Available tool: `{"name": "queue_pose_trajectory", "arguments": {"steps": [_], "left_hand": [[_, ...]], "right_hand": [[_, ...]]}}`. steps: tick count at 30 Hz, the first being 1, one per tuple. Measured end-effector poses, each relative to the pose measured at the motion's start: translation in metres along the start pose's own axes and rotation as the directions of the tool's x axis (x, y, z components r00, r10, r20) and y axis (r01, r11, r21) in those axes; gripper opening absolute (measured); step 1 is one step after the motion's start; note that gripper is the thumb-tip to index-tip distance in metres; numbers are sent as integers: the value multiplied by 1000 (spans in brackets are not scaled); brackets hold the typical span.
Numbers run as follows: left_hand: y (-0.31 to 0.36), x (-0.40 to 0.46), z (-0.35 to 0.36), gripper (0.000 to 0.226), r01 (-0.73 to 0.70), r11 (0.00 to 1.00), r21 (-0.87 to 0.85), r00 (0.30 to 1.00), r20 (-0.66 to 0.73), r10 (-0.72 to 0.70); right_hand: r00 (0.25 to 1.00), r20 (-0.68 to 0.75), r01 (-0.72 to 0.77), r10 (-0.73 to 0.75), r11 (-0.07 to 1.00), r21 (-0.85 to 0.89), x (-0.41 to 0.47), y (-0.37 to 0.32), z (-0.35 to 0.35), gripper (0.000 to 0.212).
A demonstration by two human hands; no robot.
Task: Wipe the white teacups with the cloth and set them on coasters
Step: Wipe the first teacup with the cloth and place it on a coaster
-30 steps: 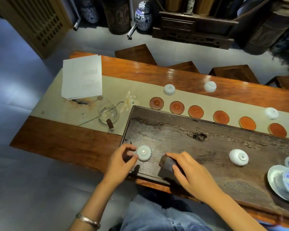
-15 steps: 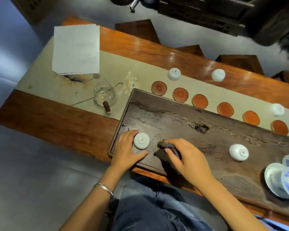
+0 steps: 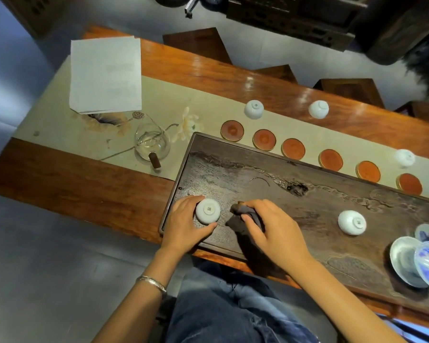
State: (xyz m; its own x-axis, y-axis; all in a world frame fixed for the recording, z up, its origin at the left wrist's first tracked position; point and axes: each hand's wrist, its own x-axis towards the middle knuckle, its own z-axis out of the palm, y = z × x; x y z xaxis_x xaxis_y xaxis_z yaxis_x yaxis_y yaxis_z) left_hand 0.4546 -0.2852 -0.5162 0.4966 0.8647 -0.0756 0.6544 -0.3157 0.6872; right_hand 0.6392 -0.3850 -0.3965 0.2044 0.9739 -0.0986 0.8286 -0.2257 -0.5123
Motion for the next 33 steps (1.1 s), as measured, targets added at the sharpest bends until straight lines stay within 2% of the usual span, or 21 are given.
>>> {"name": "queue_pose_trajectory", "arguments": {"steps": [4,8,11,18,28,33], "left_hand": [[8,-2,-7,65,7,1000,-21,999,48,-6],[27,0,-12,62,-43,998,-34,997,60,45],[50,1,-19,59,-119,991,-55,987,99,124],[91,8,-23,56,-194,976,-101,963,171,209],[154,24,-14,41,-189,964,-186,940,249,232],[176,28,-4,49,-196,955,-225,937,244,250]], "right_hand": [[1000,-23,-12,12,1000,11,-1,-2,-1,19],[998,-62,-12,12,1000,8,-1,-4,-4,18],[992,-109,-64,65,998,11,-6,-5,-11,19],[986,-160,-51,50,999,-6,-20,-9,-24,18],[980,-181,-104,83,989,-108,-36,13,-62,21],[975,-193,-127,111,989,-70,-39,26,-80,23]]}}
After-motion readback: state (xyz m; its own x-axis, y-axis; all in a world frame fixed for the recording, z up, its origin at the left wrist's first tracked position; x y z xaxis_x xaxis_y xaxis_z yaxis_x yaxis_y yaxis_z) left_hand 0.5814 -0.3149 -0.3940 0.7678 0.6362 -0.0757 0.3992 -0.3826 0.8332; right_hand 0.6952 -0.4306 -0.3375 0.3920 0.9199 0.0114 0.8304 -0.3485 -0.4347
